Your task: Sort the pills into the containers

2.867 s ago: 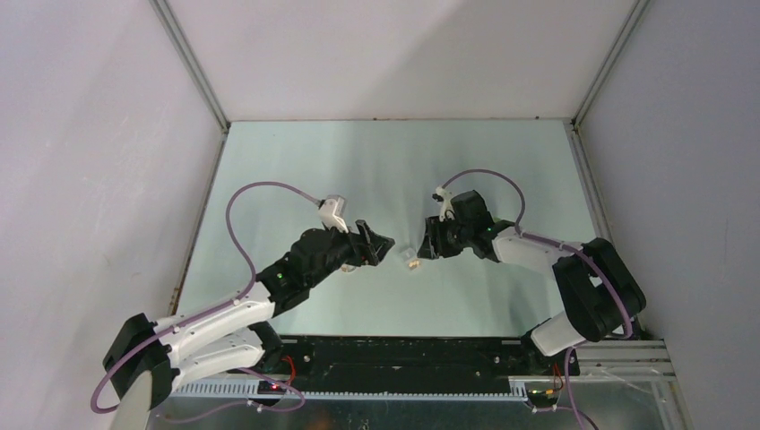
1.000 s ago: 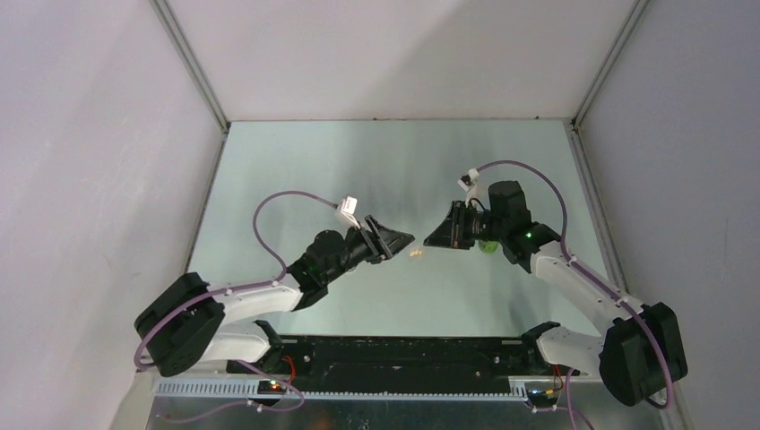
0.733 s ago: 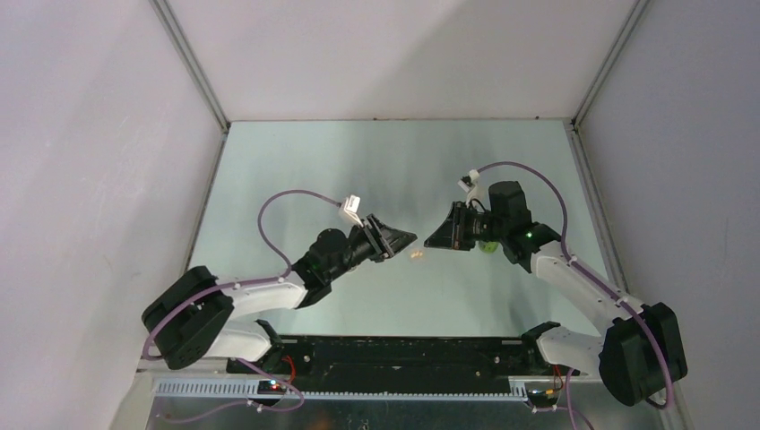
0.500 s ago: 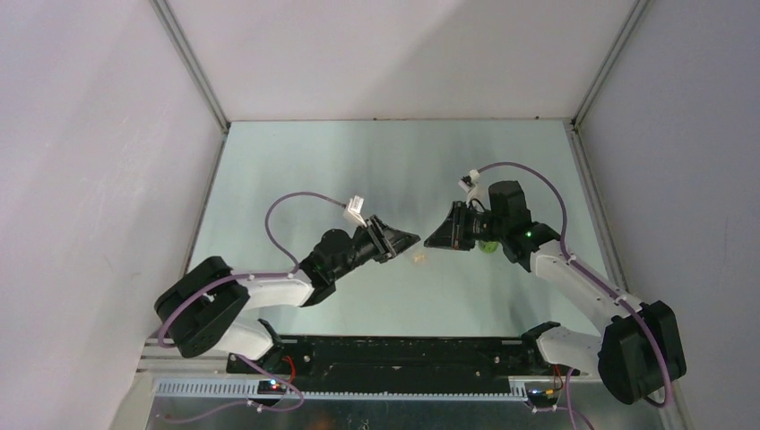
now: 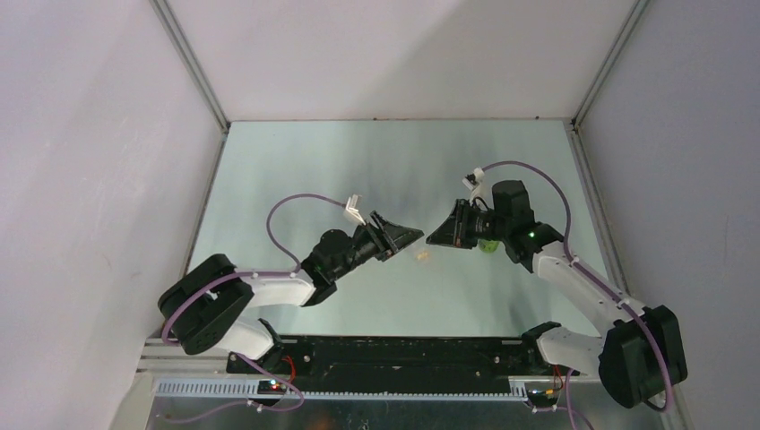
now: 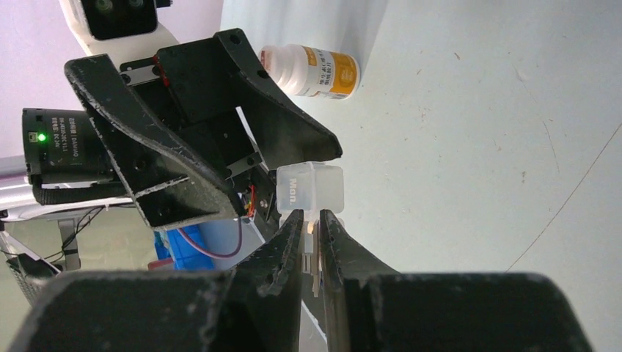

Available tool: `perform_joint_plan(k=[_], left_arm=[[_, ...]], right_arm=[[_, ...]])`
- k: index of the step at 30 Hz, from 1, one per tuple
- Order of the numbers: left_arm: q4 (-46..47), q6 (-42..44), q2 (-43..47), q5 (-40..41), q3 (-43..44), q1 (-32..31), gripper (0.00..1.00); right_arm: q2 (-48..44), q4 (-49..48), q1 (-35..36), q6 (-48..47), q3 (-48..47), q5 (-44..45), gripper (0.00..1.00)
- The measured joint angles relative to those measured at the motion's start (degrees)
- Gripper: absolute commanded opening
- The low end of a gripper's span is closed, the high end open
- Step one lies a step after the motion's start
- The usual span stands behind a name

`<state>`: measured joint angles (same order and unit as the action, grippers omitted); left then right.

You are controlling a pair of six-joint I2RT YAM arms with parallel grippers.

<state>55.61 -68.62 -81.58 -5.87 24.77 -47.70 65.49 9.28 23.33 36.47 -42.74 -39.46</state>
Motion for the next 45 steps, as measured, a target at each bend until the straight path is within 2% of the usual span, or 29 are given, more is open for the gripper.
perform_joint_plan(k=[10, 17, 23, 25, 30, 35, 45], left_arm=[[0.7, -3.0, 0.4, 1.2, -0.7, 0.0, 0.62], [5.3, -6.7, -0.7, 1.1, -0.7, 0.1, 0.6], [6.8, -8.8, -1.3, 1.1, -0.7, -0.2, 0.53], [6.9, -9.2, -1.3, 1.1, -0.7, -0.2, 0.54], [6.8, -9.5, -1.3, 1.1, -0.7, -0.3, 0.63], [6.7, -9.4, -1.3, 1.2, -0.7, -0.4, 0.66], [6.4, -9.4, -1.3, 1.2, -0.7, -0.8, 0.55]], right_arm=[[-3.6, 0.4, -0.2, 0.5, 0.0, 0.3, 0.18], [-4.4, -1.8, -0.3, 3.8, 0.5, 1.5, 0.18], [-4.9, -4.8, -0.3, 7.4, 2.0, 3.0, 0.18], [-5.0, -5.6, -0.3, 8.3, 2.3, 3.4, 0.18], [-5.5, -7.9, -0.4, 10.1, 2.6, 3.9, 0.18], [-5.5, -8.9, -0.5, 11.1, 2.6, 4.1, 0.18], [-6.4, -10.1, -0.5, 13.6, 3.2, 4.7, 0.19]])
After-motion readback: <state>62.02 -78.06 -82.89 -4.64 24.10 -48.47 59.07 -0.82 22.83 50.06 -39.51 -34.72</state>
